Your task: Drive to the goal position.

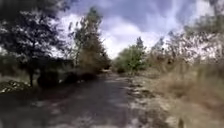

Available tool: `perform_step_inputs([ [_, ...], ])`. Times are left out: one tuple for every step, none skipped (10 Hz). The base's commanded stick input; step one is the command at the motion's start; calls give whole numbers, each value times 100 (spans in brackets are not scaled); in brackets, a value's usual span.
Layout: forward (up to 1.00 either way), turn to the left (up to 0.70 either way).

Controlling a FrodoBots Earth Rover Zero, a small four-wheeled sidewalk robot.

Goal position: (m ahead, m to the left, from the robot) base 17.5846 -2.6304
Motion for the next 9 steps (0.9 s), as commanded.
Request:
perform_step_inputs([
  [100, 0],
  [100, 0],
  [100, 0],
  [100, 0],
  [100, 0],
  [100, 0],
  [100, 0],
  [100, 0],
  [100, 0],
])
